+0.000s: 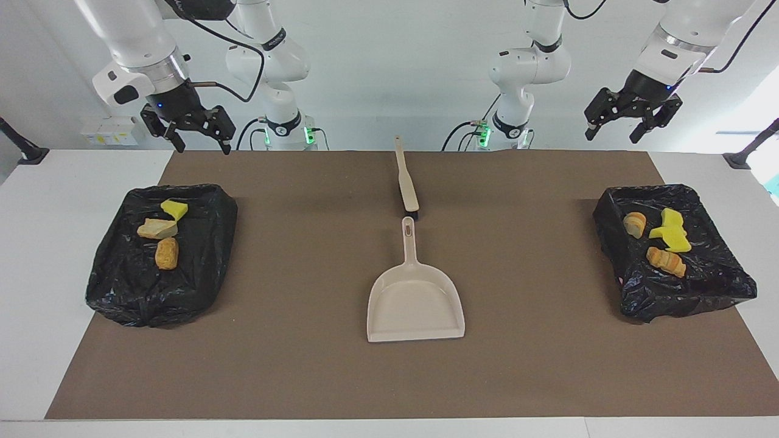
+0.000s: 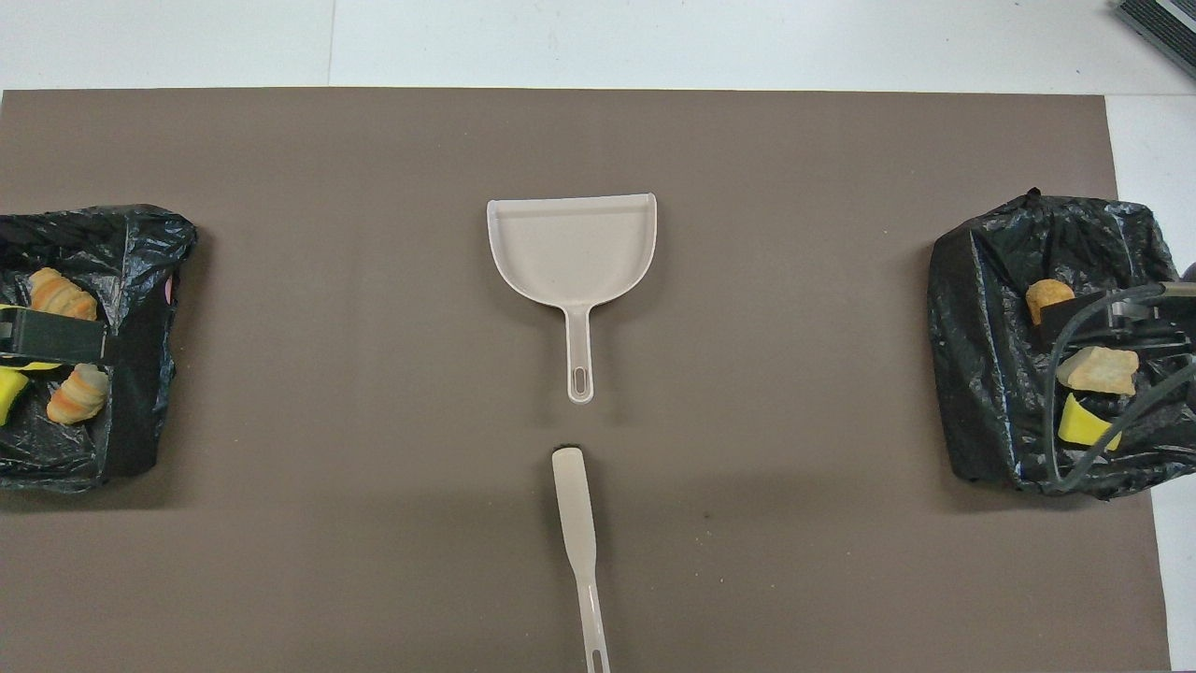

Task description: Sweep and dump trash in bin

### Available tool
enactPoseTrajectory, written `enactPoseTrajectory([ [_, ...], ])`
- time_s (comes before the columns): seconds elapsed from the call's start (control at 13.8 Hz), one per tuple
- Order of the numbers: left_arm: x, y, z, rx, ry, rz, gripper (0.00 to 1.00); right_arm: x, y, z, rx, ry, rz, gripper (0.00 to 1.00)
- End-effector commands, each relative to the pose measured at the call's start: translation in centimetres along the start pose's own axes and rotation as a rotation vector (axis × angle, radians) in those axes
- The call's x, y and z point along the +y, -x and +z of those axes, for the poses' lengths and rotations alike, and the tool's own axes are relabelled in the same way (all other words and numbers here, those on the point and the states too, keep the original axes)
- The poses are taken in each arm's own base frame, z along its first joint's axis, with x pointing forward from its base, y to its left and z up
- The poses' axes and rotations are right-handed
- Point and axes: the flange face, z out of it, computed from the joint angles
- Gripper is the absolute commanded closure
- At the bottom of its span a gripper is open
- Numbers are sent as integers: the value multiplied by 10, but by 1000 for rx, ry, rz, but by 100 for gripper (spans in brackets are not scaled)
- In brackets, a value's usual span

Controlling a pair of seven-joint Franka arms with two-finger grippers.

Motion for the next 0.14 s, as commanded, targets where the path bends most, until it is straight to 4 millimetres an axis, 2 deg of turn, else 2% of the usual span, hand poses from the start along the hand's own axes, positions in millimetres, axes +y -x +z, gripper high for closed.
enactPoseTrajectory([
  [0.0,1,6,-2,-8,-53,19,0,1,6,1,7,-18,15,0],
  [0.07,3,7,-2,-14,-52,19,0,1,6,1,7,-18,15,0],
])
